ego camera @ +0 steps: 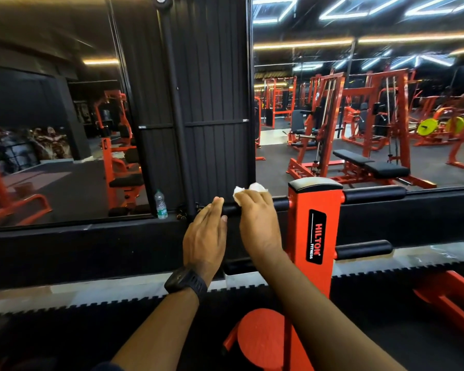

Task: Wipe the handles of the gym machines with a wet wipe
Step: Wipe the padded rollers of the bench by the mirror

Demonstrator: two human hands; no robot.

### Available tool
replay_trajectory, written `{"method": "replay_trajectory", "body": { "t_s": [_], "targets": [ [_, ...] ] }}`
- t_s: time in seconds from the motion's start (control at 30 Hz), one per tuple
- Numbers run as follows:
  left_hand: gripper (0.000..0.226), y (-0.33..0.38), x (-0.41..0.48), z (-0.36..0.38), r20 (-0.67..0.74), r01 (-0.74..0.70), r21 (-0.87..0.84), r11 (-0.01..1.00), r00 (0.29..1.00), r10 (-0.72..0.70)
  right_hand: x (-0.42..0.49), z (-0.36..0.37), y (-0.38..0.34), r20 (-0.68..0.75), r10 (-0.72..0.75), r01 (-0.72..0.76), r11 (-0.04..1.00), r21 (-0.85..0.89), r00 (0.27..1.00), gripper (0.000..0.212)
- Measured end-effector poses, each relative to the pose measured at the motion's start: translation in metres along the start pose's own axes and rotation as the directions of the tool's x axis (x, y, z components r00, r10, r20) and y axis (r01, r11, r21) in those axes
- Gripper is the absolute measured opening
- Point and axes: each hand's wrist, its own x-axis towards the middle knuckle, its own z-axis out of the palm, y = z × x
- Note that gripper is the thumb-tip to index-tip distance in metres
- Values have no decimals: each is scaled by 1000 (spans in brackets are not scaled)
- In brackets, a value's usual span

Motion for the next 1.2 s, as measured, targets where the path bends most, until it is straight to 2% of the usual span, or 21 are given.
{"method": "replay_trajectory", "body": {
  "t_s": [0.1,0.13,0.2,0.27,0.33,0.37,0.4,0.43,0.5,0.53,0.6,0.67,0.7,0.77,0.87,0.9,0.93,1.07,1.1,1.17,1.2],
  "targets": [
    [46,2,0,1,8,20,-41,999,1000,-20,2,3,-18,66,-231,234,972,-36,971,26],
    [46,2,0,1,6,27,-52,998,1000,-27,5,2,-13,67,-265,269,962,-55,962,27],
    [47,0,0,2,-1,21,-43,999,1000,-21,12,-5,11,44,-179,183,978,-97,983,33],
    [48,-2,0,3,-4,5,-32,999,1000,-5,9,-14,40,-106,-31,15,988,-151,994,36],
    [50,-2,0,4,-12,4,-44,999,1000,-5,-6,-20,49,-199,114,-134,987,-92,973,30],
    [50,-1,0,5,-22,8,-54,999,1000,-9,-10,-17,43,-214,197,-202,979,0,957,21],
    [49,1,-1,6,-30,11,-65,998,999,-13,-14,-12,29,-167,252,-234,965,121,953,16],
    [48,3,-1,6,-36,15,-74,997,999,-18,-19,-5,16,-114,266,-242,951,192,957,19],
    [46,4,-2,5,-38,21,-80,997,999,-24,-28,11,-1,-72,159,-146,977,156,985,36],
    [46,4,-2,4,-37,18,-76,997,999,-21,-30,16,-2,-82,179,-159,965,209,980,43],
    [47,1,-1,2,-31,1,-53,999,1000,-3,-31,16,-1,-149,359,-293,893,342,921,46],
    [47,-1,0,1,-22,-4,-35,999,1000,3,-34,20,-6,-210,611,-429,722,543,763,40],
    [47,0,-1,1,-20,0,-33,999,1000,0,-34,22,-14,-185,704,-450,610,653,685,35],
    [47,1,-1,1,-14,15,-37,999,1000,-16,-34,29,-27,-106,798,-446,436,782,594,24],
    [47,1,-1,0,-5,13,-34,999,1000,-13,-28,30,-19,-71,874,-383,282,880,480,19],
    [47,1,0,0,0,13,-30,999,1000,-13,-26,31,-15,-76,891,-369,262,892,448,22],
    [46,0,0,1,2,13,-27,1000,1000,-13,-26,33,-15,-77,898,-369,255,894,434,23],
    [47,1,0,1,-18,1,-49,999,1000,-2,-30,40,-30,21,860,-419,228,879,510,21],
    [46,2,-1,0,-21,1,-54,999,1000,-2,-30,41,-27,43,870,-421,194,886,490,22],
    [45,2,-1,-1,-20,-2,-47,999,1000,1,-26,42,-19,104,909,-381,64,922,404,22],
    [46,1,-1,0,-20,-6,-43,999,1000,5,-25,42,-19,156,906,-379,5,925,394,22]
  ]
}}
